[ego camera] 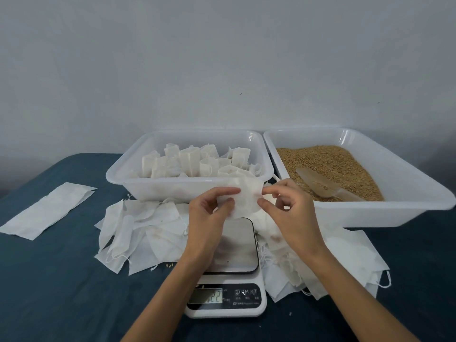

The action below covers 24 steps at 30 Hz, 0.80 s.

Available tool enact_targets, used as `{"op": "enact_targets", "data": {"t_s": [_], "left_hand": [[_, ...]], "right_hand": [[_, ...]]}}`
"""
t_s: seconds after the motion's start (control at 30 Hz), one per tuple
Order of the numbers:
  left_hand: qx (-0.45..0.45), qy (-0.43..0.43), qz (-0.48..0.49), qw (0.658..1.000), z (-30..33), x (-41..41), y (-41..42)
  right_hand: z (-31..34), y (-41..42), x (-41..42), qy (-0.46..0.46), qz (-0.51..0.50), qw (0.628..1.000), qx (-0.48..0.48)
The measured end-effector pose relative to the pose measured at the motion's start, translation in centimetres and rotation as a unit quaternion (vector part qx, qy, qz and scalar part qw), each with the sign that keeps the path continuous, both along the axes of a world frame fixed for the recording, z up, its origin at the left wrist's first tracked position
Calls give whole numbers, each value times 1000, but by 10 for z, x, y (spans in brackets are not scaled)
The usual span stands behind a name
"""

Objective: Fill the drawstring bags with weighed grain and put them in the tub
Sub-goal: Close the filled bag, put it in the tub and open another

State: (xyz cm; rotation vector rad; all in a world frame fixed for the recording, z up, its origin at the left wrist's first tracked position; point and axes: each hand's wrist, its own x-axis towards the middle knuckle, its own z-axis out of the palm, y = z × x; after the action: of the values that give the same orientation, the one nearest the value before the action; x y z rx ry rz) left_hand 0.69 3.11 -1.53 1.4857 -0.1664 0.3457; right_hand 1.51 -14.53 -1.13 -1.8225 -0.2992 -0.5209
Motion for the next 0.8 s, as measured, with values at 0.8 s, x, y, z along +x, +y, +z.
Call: {"op": "enact_targets", "data": {"t_s": [0.8], "left_hand": [[22,-46,-36,998,-2,-1,-5]], "right_hand": [[1,-2,0,101,58,989,90]]}}
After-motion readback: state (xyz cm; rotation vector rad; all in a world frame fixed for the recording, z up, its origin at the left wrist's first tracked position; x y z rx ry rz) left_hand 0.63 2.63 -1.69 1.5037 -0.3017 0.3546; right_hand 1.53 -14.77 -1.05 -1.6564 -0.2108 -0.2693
